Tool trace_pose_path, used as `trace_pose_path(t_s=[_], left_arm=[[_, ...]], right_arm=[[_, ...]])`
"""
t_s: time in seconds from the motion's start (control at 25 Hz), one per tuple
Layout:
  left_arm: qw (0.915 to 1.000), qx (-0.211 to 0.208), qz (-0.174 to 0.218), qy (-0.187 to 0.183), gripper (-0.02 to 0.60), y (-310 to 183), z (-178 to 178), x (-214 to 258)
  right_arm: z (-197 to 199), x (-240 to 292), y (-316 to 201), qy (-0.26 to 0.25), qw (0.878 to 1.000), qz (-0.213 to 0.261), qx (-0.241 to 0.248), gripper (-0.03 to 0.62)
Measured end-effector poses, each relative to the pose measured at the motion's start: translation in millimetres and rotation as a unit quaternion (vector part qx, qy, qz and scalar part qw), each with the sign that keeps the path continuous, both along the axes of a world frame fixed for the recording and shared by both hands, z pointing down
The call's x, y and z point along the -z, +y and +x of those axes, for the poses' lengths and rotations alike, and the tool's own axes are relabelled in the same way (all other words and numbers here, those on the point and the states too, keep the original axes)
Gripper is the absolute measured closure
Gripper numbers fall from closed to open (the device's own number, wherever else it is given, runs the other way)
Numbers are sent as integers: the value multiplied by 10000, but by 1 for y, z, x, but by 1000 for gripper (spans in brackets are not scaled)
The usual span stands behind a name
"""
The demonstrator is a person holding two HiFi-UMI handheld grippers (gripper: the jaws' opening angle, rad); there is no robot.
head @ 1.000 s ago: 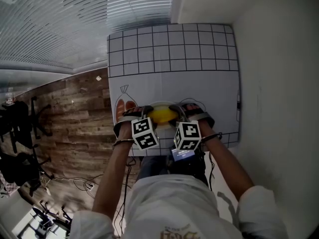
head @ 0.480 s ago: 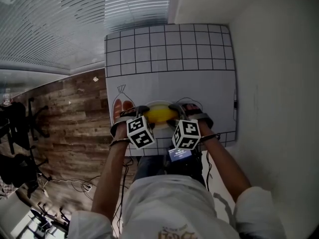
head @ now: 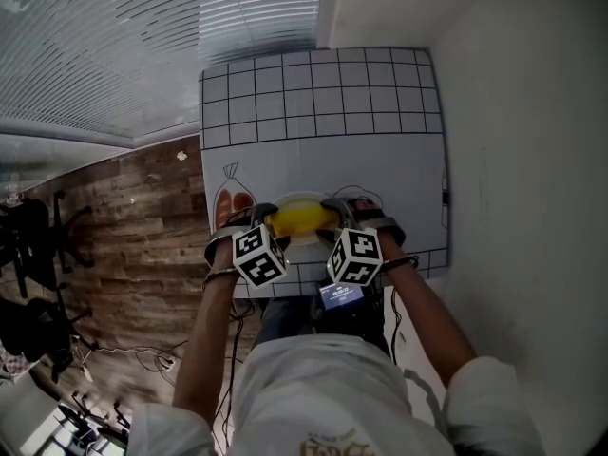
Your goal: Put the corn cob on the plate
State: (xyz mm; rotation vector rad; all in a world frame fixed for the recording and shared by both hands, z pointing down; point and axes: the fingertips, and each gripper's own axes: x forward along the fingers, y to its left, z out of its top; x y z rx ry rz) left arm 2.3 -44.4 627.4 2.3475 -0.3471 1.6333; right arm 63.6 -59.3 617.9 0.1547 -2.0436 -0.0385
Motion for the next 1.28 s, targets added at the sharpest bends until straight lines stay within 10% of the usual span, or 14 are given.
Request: trace_pose_path(t_s=[0.92, 1.08, 1.2, 1.28], left_arm=[[9848, 1451, 793, 528, 311, -16, -32, 38], [9751, 1753, 1252, 533, 542, -27, -43, 50], [9636, 2221, 1191, 895, 573, -31, -44, 57], [9564, 2443, 1126, 1137, 574, -32, -42, 60]], right_arm=[[19, 17, 10, -229, 9972, 90, -707, 333], [16, 23, 10, -303, 9959, 199, -832, 333], [16, 29, 4, -389, 9925, 404, -1086, 347], [16, 37, 0, -551, 9887, 540, -1282, 528]])
